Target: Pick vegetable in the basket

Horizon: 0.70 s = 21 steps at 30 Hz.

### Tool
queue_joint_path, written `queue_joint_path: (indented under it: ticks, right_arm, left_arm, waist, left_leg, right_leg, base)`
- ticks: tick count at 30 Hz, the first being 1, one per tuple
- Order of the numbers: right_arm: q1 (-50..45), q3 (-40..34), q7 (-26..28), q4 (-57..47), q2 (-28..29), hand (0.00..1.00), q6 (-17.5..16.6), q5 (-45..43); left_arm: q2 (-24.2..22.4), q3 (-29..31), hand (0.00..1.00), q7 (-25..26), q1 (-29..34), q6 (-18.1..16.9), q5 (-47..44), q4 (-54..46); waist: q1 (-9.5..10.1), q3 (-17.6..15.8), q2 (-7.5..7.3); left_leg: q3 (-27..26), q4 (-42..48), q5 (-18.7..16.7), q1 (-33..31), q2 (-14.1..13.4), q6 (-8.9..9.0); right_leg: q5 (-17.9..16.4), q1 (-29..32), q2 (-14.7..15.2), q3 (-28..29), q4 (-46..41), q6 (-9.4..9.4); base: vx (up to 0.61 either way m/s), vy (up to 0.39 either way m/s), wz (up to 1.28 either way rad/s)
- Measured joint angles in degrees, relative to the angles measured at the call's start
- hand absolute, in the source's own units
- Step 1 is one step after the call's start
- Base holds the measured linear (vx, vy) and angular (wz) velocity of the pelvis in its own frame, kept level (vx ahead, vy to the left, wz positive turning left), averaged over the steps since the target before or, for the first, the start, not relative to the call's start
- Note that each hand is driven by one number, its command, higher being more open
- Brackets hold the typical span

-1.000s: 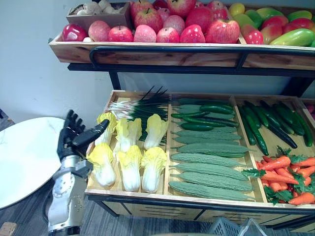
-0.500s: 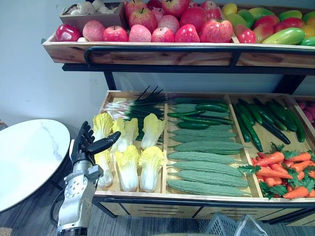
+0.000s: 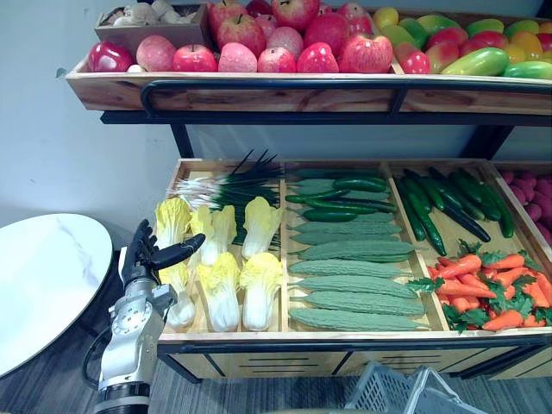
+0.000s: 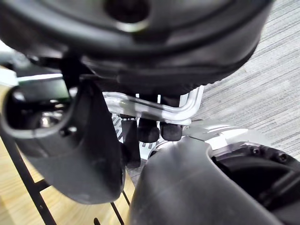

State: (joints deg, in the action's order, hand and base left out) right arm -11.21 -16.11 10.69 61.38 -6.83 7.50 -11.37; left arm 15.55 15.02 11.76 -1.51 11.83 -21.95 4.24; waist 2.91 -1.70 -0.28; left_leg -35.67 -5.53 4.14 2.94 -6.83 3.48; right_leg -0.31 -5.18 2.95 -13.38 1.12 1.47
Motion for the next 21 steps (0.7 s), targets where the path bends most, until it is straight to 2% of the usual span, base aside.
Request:
queue_joint_path:
  ticks: [14,21]
  right_arm:
    - [-0.34,2.06,0.04,-2.79,0.2,0.0,0.37,-0.07]
    - [0.35,2.1,0.36,-4.52,0.22,0.0,0.15,-0.15]
  left_arm:
    - [2.58,0.0,1.0,-2.4,-7.84,0.49,0.02,10.08]
    - [5.03,-0.02,1.0,-2.16,-13.3,0.47,-0.1,14.13]
  waist:
    - [-0.22,-0.61,0.13]
    - [-0.47,-2.47,-0.11]
  left_leg:
    - [-3.62,0.01,0.28,-0.57,-1.62,0.42]
    - [-4.74,0.02,0.36,-1.69,-1.79,0.43]
  right_leg:
    - [0.57,2.2,-1.22,2.34,-0.72,-0.3]
    - [0.58,4.36,-1.2,3.14,-1.88,-0.29]
  base:
    - [0.0,-0.04,-0.08]
    - [0.0,-0.007,-0.05]
